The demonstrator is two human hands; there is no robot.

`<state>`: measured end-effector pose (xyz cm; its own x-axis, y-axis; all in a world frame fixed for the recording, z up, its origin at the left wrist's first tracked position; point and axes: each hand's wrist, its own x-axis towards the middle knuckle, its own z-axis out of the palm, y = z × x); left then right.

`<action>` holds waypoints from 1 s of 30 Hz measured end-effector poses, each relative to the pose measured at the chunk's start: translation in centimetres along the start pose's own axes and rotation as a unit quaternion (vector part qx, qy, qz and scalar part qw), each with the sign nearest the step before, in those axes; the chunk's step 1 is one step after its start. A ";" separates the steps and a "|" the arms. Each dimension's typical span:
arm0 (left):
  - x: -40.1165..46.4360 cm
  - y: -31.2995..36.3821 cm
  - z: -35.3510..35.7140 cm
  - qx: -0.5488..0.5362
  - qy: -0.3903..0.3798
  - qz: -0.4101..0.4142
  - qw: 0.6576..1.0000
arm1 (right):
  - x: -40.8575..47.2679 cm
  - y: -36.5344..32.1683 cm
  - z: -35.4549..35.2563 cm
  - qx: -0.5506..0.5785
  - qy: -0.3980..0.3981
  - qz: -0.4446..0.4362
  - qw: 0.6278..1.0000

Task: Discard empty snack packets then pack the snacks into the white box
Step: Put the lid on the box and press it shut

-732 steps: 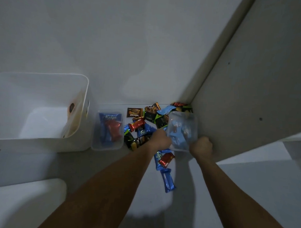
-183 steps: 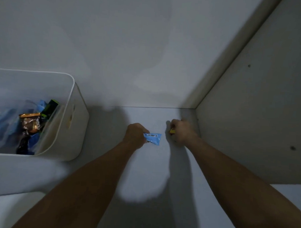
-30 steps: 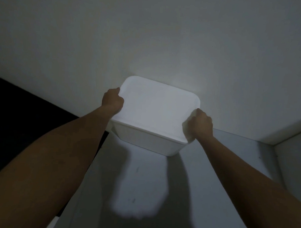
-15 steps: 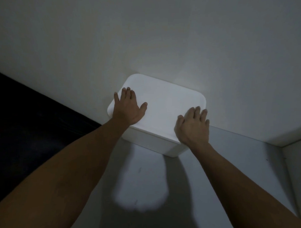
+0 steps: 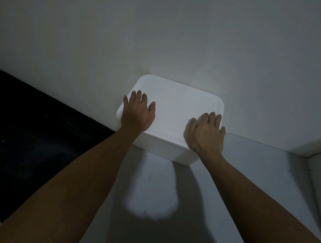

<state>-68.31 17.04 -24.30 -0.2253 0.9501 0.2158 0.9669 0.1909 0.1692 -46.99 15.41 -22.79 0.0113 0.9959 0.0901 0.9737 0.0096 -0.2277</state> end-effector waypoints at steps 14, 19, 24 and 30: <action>-0.3 -1.8 -2.4 -0.205 -0.034 -0.007 0.978 | -0.5 0.4 -0.3 -0.006 -0.057 -0.021 0.998; -0.4 -2.2 -1.2 -0.076 -0.019 0.039 0.996 | -0.3 0.6 -0.6 -0.009 -0.078 -0.025 0.997; -0.7 -1.8 -1.2 -0.041 0.044 0.050 0.997 | -1.2 0.4 -0.8 -0.039 -0.076 -0.007 0.996; 1.5 0.4 -2.3 0.071 0.013 0.043 0.996 | 1.1 -0.9 -1.8 -0.052 -0.044 -0.004 0.998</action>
<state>-68.57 17.94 -21.69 -0.1430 0.9578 0.2492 0.9894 0.1447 0.0117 -47.47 16.35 -20.69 -0.0113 0.9999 0.0057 0.9920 0.0119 -0.1255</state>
